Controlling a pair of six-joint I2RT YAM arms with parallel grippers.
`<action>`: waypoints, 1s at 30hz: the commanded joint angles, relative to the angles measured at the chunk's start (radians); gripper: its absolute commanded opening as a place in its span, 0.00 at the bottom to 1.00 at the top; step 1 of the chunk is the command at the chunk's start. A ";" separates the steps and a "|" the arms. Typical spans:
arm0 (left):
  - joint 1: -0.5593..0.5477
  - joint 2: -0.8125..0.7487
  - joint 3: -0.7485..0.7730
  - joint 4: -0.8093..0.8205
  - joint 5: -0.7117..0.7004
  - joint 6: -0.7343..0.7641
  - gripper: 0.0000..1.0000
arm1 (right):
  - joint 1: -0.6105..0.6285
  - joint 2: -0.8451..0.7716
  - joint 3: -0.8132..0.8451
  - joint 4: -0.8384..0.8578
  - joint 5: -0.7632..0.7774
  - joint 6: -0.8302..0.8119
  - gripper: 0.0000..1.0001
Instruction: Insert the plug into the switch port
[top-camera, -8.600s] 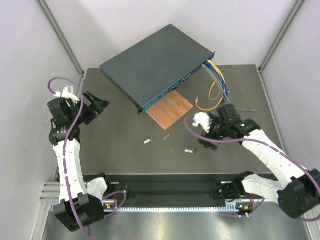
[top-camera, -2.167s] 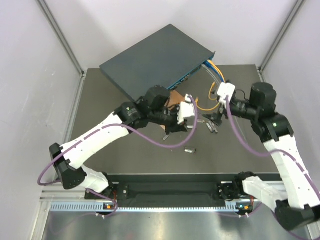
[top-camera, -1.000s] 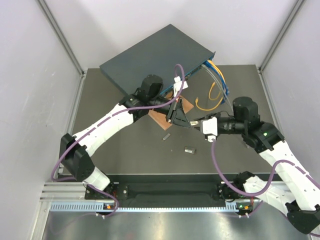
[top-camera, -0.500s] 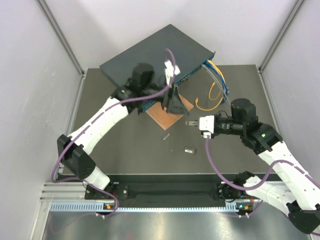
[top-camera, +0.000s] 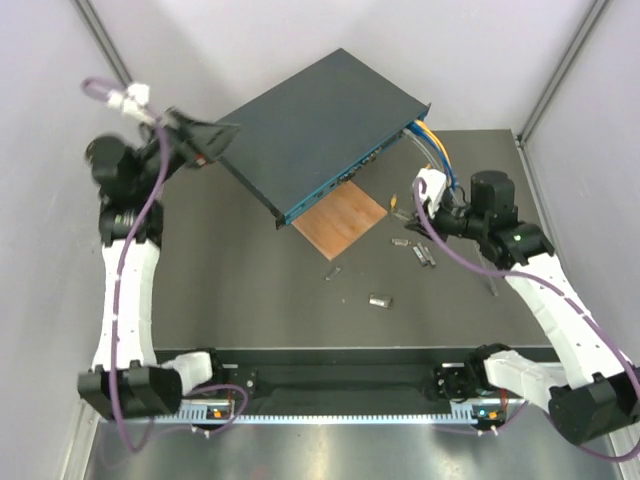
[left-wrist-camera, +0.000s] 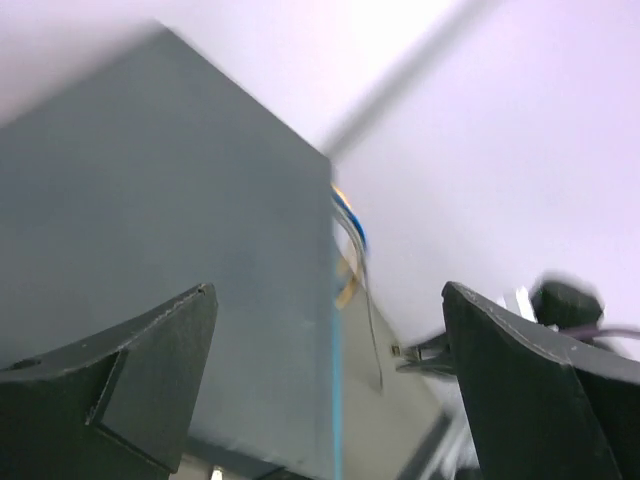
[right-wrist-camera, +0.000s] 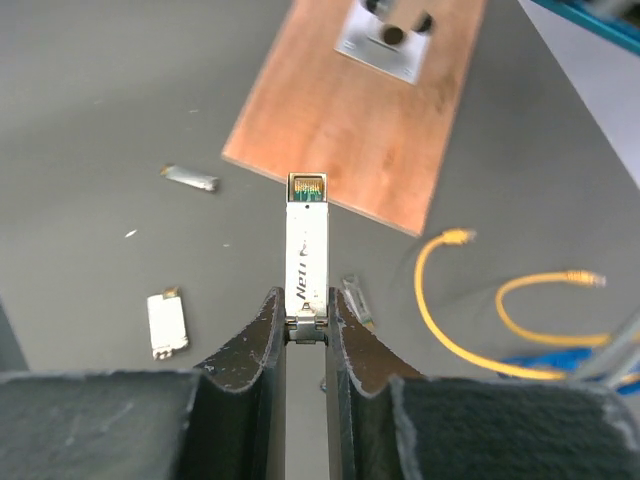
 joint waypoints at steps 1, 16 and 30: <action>0.203 -0.123 -0.219 0.283 -0.027 -0.375 0.99 | -0.054 0.061 0.111 0.076 -0.010 0.100 0.00; 0.274 -0.285 -0.619 0.275 -0.068 -0.424 0.99 | -0.081 0.381 0.384 0.165 0.155 0.274 0.00; 0.208 -0.162 -0.662 0.476 -0.050 -0.520 0.99 | -0.041 0.480 0.433 0.191 0.154 0.416 0.00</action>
